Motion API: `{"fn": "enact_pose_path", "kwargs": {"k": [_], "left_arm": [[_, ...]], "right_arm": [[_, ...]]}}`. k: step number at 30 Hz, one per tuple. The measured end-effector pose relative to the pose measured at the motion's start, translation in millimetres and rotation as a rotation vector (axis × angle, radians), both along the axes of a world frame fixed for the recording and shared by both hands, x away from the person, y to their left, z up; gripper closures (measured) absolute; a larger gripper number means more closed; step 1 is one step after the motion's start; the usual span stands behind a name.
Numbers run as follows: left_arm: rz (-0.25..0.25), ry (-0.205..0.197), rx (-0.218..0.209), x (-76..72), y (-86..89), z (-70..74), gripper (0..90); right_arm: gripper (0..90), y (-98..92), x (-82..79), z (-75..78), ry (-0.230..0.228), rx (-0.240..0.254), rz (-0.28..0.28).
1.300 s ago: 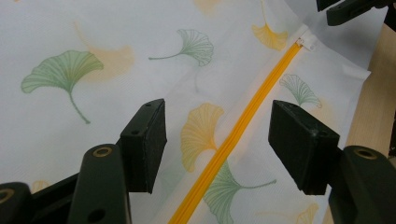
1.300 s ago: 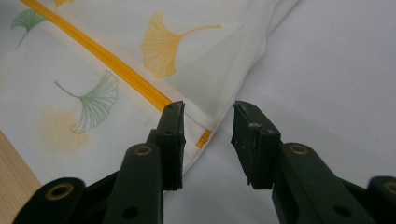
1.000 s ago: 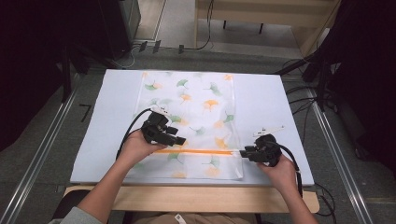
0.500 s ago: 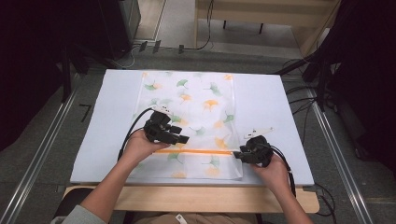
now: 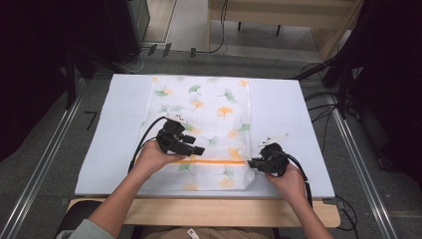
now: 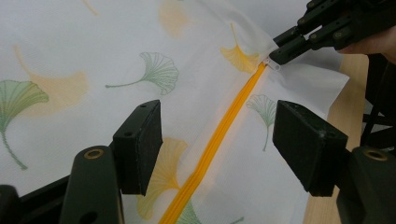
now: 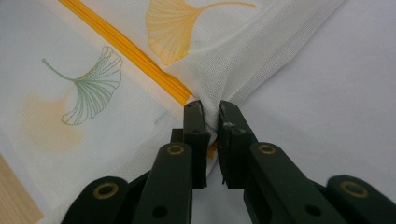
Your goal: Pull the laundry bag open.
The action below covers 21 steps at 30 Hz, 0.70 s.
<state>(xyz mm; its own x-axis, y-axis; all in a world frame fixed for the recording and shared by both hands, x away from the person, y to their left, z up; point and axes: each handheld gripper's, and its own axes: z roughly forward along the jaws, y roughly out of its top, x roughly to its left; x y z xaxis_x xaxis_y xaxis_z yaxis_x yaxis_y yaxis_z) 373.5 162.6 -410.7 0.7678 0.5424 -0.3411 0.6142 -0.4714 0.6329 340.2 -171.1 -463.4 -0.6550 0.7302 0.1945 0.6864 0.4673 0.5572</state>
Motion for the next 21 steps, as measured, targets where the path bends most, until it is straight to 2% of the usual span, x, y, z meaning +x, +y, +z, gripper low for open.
{"fn": "enact_pose_path", "kwargs": {"k": [4,7,13,17,21], "left_arm": [[0.003,-0.012,-0.004,-3.5,-5.9,0.4,36.8],[-0.020,-0.022,-0.016,-6.5,-10.2,-0.5,48.6],[-0.055,-0.068,-0.032,-15.4,-22.6,-1.0,56.8],[-0.079,-0.065,-0.049,-18.8,-30.3,-3.0,59.5],[-0.076,-0.049,-0.057,-21.2,-38.3,-5.3,59.5]], "right_arm": [[84.8,-0.7,1.9,4.2,0.009,0.011,0.006],[84.8,-1.2,1.3,8.8,0.005,0.020,0.003],[84.7,-3.4,1.5,16.9,-0.001,0.046,0.001],[84.6,-4.8,1.0,21.7,-0.014,0.065,0.001],[84.4,-5.7,-0.2,26.2,-0.020,0.078,-0.001]]}}
